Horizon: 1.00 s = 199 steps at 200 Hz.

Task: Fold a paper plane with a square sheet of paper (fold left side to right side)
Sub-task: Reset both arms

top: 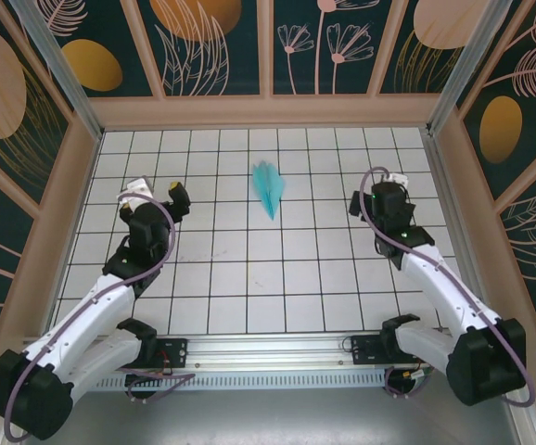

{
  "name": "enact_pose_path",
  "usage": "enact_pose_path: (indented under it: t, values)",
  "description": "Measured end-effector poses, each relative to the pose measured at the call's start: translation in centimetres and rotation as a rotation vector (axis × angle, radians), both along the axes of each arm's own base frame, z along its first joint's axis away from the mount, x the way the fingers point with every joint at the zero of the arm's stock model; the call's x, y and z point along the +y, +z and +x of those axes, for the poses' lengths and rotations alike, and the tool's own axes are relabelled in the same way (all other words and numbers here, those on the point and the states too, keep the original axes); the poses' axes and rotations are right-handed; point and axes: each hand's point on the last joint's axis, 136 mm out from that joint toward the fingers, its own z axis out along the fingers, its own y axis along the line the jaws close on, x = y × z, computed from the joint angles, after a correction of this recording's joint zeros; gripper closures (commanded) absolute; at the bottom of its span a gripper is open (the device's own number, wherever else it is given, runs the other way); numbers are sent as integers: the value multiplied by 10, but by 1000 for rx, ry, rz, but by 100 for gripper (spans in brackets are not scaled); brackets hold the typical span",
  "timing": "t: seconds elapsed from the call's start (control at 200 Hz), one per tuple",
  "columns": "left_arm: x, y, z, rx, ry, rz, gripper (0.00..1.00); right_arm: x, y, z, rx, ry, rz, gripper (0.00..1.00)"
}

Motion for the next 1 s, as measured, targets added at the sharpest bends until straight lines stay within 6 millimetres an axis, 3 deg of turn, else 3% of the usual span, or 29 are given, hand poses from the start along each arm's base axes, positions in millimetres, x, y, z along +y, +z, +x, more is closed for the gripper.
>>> enact_pose_path:
  t: [0.19, 0.315, 0.485, 0.676, 0.841, 0.996]
  values:
    - [40, -53, -7, 27, 135, 129, 2, -59, -58, -10, -40, -139, -47, 1]
    - [68, -67, 1, 58, 227, 168, 1, -80, -84, -9, -60, -173, -22, 1]
    - [85, -86, 7, 74, 258, 215, 1, -72, -90, 12, -121, -92, -13, 1]
    - [86, -100, 13, 65, 207, 258, 2, -61, -81, 34, -196, 3, -8, 1]
    - [78, -96, 19, 7, 136, 272, 1, -51, -63, 45, -303, 64, 13, 1]
    - [66, -86, 22, -66, 63, 284, 1, -42, -79, 41, -299, 118, 16, 1]
